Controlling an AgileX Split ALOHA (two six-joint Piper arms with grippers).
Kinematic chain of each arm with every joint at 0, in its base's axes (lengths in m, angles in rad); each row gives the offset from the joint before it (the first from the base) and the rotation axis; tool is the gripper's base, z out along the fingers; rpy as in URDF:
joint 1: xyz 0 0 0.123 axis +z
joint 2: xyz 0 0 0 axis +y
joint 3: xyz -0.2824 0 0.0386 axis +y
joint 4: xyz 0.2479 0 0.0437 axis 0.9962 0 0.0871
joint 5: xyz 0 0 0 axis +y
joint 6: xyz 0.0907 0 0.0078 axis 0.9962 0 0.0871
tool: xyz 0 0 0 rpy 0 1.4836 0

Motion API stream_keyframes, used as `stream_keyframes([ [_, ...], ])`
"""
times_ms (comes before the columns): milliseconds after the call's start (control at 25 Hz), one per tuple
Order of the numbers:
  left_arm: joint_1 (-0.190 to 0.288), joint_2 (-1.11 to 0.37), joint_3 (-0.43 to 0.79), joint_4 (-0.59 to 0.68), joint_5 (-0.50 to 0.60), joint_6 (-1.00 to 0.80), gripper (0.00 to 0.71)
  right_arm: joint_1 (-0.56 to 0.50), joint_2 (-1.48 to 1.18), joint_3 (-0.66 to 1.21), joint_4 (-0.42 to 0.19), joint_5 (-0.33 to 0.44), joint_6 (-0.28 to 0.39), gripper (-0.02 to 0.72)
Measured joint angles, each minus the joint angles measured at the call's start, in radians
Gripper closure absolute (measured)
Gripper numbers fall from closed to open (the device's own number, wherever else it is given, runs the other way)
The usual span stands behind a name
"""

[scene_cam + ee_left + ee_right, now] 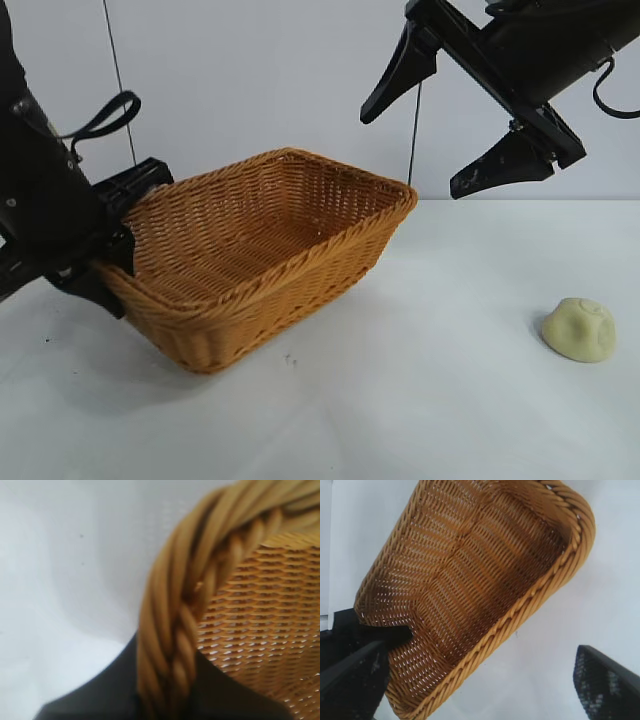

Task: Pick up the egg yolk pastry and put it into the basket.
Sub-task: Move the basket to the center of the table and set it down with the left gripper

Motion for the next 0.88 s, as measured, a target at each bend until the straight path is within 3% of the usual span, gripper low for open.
stream_keyframes([
  [160,0.068,0.0,-0.045,-0.126,0.042,0.245,0.602,0.0,0.0,0.0,0.0,0.0,0.0,0.01],
  [360,0.126,0.0,-0.091,-0.11,0.137,0.403,0.602,0.0,0.0,0.0,0.0,0.0,0.0,0.01],
  [600,0.141,0.021,-0.17,-0.085,0.198,0.532,0.602,0.0,0.0,0.0,0.0,0.001,0.0,0.01],
  [880,0.149,0.2,-0.383,-0.122,0.356,0.725,0.602,0.0,0.0,0.0,-0.032,0.02,0.003,0.01],
])
